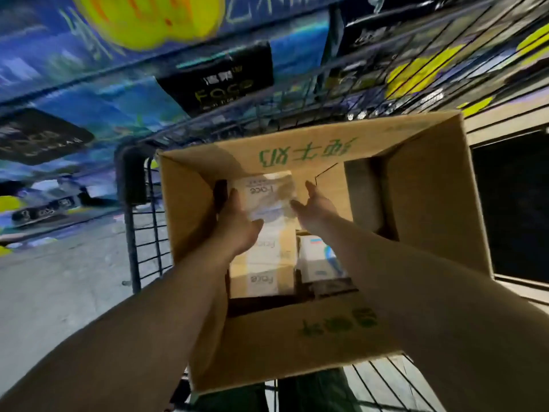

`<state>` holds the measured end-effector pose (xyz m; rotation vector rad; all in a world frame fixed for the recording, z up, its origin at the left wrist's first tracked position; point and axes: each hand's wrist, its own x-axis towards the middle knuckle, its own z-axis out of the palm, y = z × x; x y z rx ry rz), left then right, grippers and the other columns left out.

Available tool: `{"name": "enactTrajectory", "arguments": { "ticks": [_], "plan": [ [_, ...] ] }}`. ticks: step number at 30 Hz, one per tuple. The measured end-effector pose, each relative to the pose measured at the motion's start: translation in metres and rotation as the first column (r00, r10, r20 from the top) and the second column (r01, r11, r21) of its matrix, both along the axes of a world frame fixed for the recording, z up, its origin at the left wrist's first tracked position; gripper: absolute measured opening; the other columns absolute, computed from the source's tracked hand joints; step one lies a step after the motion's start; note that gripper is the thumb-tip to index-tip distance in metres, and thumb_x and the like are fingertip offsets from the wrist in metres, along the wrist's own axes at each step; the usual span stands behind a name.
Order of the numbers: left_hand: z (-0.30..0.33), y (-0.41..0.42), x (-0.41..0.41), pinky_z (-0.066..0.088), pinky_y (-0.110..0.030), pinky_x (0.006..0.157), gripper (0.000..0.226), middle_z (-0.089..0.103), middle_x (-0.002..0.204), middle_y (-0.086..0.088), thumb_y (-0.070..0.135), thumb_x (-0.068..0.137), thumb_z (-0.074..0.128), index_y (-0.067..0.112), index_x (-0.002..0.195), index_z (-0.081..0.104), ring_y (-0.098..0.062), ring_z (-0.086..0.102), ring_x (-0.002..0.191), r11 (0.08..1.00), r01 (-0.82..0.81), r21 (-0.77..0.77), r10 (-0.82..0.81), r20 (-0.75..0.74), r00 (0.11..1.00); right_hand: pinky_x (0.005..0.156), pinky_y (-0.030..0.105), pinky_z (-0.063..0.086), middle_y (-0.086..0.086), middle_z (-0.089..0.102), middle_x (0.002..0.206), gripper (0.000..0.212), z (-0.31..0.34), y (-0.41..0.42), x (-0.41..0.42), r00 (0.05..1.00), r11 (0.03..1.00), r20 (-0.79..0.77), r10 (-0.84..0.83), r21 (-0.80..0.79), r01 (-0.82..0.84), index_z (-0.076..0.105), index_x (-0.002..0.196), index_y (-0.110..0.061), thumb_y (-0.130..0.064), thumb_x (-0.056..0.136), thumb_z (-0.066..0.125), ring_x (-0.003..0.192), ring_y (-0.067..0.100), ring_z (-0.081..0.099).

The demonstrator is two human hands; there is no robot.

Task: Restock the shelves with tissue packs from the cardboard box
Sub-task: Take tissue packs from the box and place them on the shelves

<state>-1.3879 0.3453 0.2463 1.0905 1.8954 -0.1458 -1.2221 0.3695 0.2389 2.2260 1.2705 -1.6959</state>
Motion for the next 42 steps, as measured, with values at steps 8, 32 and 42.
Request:
{"name": "enactTrajectory", "arguments": {
  "ticks": [8,32,42],
  "plan": [
    [-0.037,-0.012,0.004,0.045,-0.032,0.091,0.061,0.048,0.137,-0.004,0.026,0.091,0.060,0.018,0.145,0.035,-0.027,0.051,0.117,0.965,-0.255,-0.065,0.261,0.120,0.958,0.057,0.025,0.045,0.007,0.057,0.103,0.037,-0.029,-0.017,-0.013,0.858,0.858,-0.135,-0.496,-0.231,0.459,0.044,0.116,-0.012,-0.038,0.094,0.056,0.077,0.016,0.055],
    [0.160,-0.062,-0.015,0.051,-0.036,0.072,0.073,0.065,0.113,-0.017,0.031,0.055,0.087,0.004,0.116,0.056,-0.034,0.065,0.095,0.854,-0.504,-0.125,0.505,0.433,0.747,0.044,0.019,0.039,-0.001,0.061,0.051,0.027,0.202,-0.043,0.034,0.884,0.973,-0.405,-0.233,-0.093,0.213,0.054,0.111,-0.012,0.000,0.087,0.060,0.041,0.011,0.054],
    [0.294,-0.175,-0.194,0.048,-0.023,0.042,0.048,0.069,0.097,-0.004,0.044,0.093,0.056,0.014,0.130,0.050,-0.016,0.065,0.064,0.539,-0.839,0.072,0.561,0.712,0.422,0.093,0.046,0.051,0.000,0.053,0.123,0.035,0.318,-0.120,-0.191,0.888,0.941,-0.384,0.251,0.314,-0.130,0.042,0.130,-0.021,-0.038,0.100,0.046,0.113,0.029,0.057]
  ]
}}
